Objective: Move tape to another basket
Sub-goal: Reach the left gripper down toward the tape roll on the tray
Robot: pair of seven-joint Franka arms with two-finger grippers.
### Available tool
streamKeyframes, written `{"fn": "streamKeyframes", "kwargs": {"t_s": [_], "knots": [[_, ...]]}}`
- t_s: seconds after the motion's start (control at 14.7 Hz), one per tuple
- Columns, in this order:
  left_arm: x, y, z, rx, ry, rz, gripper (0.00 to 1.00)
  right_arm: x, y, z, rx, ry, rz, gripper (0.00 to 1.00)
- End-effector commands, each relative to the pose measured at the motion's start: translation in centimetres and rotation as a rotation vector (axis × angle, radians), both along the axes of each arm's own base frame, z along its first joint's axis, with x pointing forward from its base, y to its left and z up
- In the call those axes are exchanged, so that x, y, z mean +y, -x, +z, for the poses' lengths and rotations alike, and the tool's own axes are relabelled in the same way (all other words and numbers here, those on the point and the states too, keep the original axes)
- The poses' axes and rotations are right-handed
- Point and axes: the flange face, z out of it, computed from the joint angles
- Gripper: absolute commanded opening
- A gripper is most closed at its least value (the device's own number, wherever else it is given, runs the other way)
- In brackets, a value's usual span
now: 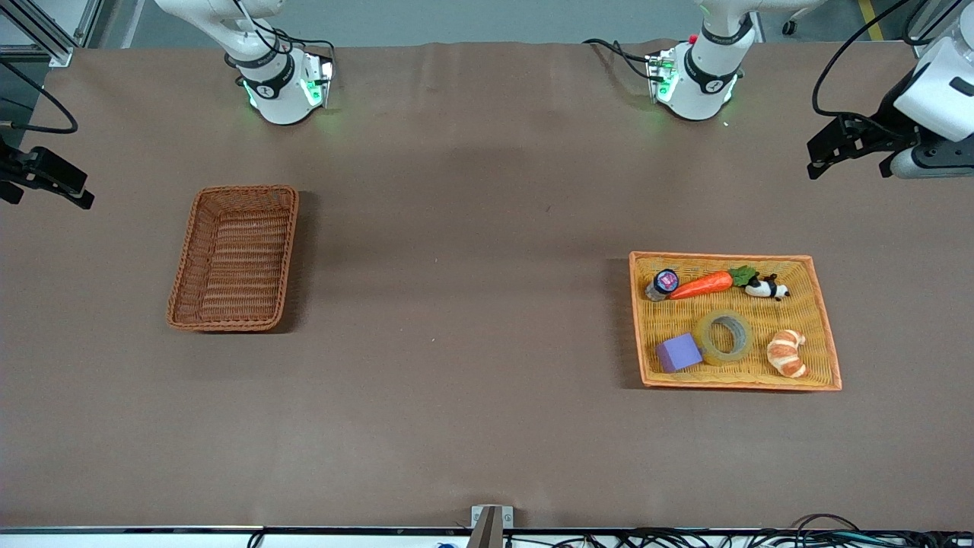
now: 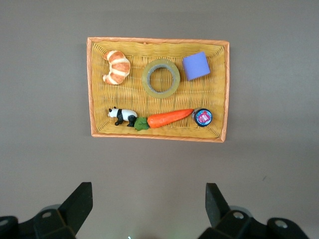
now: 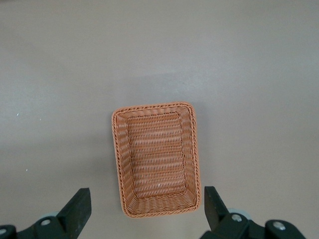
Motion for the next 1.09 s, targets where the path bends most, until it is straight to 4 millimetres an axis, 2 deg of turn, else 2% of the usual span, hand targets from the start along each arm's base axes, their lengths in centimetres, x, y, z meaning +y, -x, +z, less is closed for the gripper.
{"fn": "streamKeyframes", "kwargs": {"t_s": [0.0, 0.07, 0.2, 0.34, 0.48, 0.61, 0.82, 1.02], "knots": [[0.2, -0.5, 0.4, -0.008, 0.022, -0.011, 1.0, -0.1, 0.2, 0.4, 0.0, -0.014, 0.002, 1.0], [0.3, -0.9, 0.3, -0.006, 0.021, -0.009, 1.0, 0.0, 0.2, 0.4, 0.001, -0.015, 0.004, 1.0], [0.3, -2.1, -1.3, 0.016, 0.013, -0.004, 1.0, 0.0, 0.2, 0.4, 0.0, -0.015, 0.004, 1.0], [0.5, -5.0, -5.0, 0.026, 0.012, 0.004, 1.0, 0.0, 0.2, 0.4, 0.0, -0.015, 0.004, 1.0], [1.3, -7.6, -9.8, 0.018, 0.013, 0.03, 1.0, 0.0, 0.2, 0.4, 0.0, -0.015, 0.004, 1.0], [3.5, -9.9, -15.5, 0.008, 0.004, 0.062, 1.0, 0.0, 0.2, 0.4, 0.001, -0.015, 0.004, 1.0], [3.8, -10.8, -24.6, -0.001, 0.009, 0.062, 1.0, 0.0, 0.2, 0.4, 0.001, -0.015, 0.002, 1.0], [4.1, -11.8, -31.4, -0.025, 0.021, 0.068, 1.0, 0.0, 0.2, 0.4, 0.001, -0.015, 0.002, 1.0]]}}
